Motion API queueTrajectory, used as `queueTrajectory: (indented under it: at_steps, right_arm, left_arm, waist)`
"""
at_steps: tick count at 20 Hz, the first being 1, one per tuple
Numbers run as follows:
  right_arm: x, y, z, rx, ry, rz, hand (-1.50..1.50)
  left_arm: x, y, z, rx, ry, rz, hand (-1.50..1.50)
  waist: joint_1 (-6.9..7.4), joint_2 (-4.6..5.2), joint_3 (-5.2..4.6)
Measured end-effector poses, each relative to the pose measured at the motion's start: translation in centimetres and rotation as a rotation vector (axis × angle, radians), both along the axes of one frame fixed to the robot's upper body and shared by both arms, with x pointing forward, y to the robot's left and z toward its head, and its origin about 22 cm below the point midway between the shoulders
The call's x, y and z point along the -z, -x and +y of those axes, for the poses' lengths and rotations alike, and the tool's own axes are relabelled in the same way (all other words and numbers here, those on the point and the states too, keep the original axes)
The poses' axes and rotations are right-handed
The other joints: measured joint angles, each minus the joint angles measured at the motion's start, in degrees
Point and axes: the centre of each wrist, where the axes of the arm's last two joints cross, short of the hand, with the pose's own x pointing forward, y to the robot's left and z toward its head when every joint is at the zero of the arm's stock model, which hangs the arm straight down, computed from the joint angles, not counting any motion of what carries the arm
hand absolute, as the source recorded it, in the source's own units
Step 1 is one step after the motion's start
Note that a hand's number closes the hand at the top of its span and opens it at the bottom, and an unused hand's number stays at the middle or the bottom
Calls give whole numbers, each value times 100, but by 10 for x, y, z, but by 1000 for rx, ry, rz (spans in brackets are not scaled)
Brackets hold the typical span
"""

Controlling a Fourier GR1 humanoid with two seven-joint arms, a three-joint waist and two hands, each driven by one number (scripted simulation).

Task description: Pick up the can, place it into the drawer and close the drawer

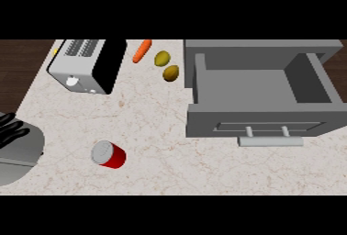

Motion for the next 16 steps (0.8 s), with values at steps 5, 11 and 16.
queueTrajectory:
  at_steps: [5, 11, 16]
  right_arm:
    - [3, 13, -13, -3, -4, -1, -150]
    - [10, 22, -27, -9, -3, 0, -150]
    - [6, 37, -37, -9, -2, -1, -150]
  left_arm:
    - [4, -2, 9, -20, 42, 94, -150]
    - [8, -13, -5, -2, 78, 187, -150]
    - [14, -16, -20, 8, 82, 243, -150]
  waist:
    - [-5, 1, 1]
    - [-12, 3, 1]
    - [-14, 2, -1]
